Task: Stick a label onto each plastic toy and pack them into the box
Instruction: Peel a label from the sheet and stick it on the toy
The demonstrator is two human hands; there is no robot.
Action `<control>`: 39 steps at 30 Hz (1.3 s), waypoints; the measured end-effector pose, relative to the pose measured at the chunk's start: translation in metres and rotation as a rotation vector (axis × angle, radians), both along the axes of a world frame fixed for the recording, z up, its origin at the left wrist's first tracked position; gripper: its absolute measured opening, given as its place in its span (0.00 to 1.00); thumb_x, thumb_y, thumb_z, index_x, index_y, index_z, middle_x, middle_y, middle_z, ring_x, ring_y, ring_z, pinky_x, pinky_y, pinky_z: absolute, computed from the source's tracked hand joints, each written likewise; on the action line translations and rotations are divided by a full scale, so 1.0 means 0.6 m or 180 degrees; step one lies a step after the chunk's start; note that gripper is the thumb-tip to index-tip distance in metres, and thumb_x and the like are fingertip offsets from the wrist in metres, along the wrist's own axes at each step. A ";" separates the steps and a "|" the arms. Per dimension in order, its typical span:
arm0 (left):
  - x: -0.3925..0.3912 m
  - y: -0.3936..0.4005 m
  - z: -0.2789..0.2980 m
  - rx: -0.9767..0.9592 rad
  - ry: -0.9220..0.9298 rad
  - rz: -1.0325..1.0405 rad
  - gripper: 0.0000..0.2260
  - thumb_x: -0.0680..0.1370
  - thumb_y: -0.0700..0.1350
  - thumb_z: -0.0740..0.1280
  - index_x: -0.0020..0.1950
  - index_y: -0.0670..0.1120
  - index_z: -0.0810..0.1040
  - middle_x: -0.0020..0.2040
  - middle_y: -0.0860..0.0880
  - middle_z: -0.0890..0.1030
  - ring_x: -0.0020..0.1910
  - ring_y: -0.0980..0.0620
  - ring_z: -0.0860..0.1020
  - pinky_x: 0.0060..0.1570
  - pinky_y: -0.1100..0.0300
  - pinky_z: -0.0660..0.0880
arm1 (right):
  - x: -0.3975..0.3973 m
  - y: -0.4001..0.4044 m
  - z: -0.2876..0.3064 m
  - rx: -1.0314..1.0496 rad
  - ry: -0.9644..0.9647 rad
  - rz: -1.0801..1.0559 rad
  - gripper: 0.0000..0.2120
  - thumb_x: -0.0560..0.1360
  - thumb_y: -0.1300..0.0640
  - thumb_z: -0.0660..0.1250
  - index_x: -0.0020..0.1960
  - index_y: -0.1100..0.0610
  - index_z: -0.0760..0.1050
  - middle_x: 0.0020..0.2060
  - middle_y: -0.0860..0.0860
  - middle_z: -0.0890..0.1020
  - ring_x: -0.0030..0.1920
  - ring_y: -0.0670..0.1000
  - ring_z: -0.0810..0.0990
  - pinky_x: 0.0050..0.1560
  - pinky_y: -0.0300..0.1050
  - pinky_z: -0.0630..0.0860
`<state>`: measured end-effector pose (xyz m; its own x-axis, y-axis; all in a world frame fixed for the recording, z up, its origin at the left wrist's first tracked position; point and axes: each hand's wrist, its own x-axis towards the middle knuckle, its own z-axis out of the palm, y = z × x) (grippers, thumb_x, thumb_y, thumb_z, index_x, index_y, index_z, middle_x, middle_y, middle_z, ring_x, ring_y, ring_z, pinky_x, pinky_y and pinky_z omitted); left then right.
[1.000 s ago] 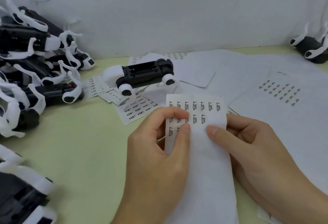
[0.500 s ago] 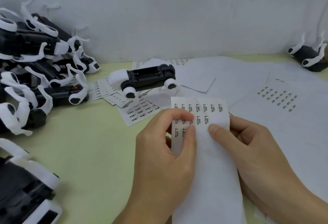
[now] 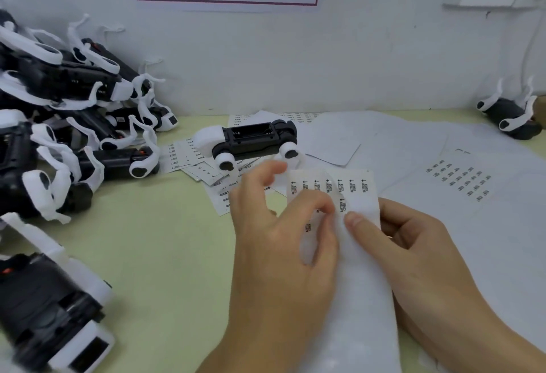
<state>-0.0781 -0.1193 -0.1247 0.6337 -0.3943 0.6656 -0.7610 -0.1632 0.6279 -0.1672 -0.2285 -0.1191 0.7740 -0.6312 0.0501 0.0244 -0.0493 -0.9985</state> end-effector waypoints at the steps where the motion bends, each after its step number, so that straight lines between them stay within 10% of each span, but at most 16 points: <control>1: -0.001 0.000 -0.003 0.0049 -0.0160 0.0097 0.04 0.73 0.44 0.71 0.45 0.52 0.83 0.64 0.48 0.72 0.65 0.52 0.67 0.61 0.64 0.67 | -0.001 0.000 -0.001 -0.0023 -0.0008 -0.0027 0.08 0.72 0.50 0.72 0.50 0.47 0.85 0.43 0.51 0.87 0.44 0.54 0.87 0.49 0.57 0.81; 5: -0.002 -0.004 -0.007 0.0106 -0.0400 0.0085 0.04 0.75 0.46 0.69 0.46 0.50 0.84 0.61 0.49 0.76 0.63 0.51 0.69 0.58 0.49 0.70 | -0.002 0.001 -0.002 -0.0130 0.0017 -0.0051 0.08 0.73 0.52 0.69 0.49 0.47 0.85 0.41 0.51 0.87 0.41 0.53 0.87 0.44 0.50 0.79; 22: 0.008 -0.007 -0.008 -0.0019 -0.0173 0.0020 0.01 0.73 0.44 0.71 0.42 0.47 0.83 0.45 0.55 0.78 0.48 0.52 0.76 0.48 0.56 0.72 | -0.003 0.005 -0.002 -0.0555 0.0173 -0.0012 0.14 0.79 0.54 0.66 0.45 0.66 0.77 0.43 0.69 0.78 0.38 0.67 0.76 0.45 0.52 0.69; 31: 0.011 -0.003 -0.001 0.0032 0.0218 -0.0117 0.03 0.73 0.43 0.71 0.41 0.49 0.84 0.41 0.58 0.77 0.45 0.56 0.76 0.45 0.67 0.70 | -0.004 0.015 0.008 -0.0706 0.0241 -0.0059 0.15 0.78 0.54 0.66 0.38 0.63 0.75 0.34 0.64 0.74 0.32 0.48 0.70 0.31 0.38 0.65; 39: 0.012 0.000 0.003 0.0114 0.0564 -0.0210 0.05 0.77 0.41 0.72 0.42 0.49 0.81 0.41 0.58 0.78 0.46 0.55 0.76 0.46 0.62 0.72 | -0.002 0.017 0.004 -0.0941 0.0260 -0.0064 0.16 0.78 0.52 0.65 0.43 0.66 0.76 0.40 0.67 0.76 0.34 0.51 0.71 0.35 0.44 0.66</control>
